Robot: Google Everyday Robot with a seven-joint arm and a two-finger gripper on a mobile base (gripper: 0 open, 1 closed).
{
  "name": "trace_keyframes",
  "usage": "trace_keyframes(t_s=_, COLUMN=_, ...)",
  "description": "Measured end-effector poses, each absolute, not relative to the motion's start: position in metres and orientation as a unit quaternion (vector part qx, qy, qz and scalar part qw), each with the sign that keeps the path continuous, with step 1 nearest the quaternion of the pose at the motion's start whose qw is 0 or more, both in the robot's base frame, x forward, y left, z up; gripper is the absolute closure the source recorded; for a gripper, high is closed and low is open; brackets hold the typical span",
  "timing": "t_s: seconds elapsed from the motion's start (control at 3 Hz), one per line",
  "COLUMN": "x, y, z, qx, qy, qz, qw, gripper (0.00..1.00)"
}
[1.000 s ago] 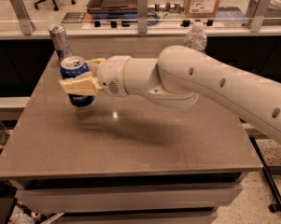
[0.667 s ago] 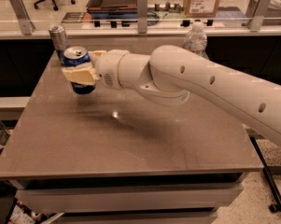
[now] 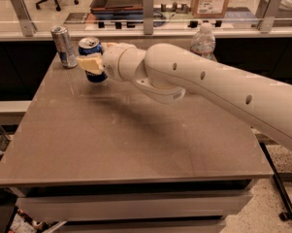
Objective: Move pepsi can near redbull can
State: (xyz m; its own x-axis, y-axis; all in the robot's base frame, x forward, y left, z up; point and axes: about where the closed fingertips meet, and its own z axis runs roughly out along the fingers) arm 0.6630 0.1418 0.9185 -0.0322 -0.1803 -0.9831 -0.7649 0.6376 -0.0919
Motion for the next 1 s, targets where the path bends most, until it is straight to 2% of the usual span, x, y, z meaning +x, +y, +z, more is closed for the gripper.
trace_keyframes(t_s=0.33, x=0.681, y=0.138, z=0.902, qx=-0.338, qy=0.697, qz=0.215, qw=0.595, gripper=1.0)
trace_keyframes(t_s=1.0, x=0.715, y=0.152, z=0.885, qx=-0.346, qy=0.699, qz=0.207, qw=0.59, gripper=1.0)
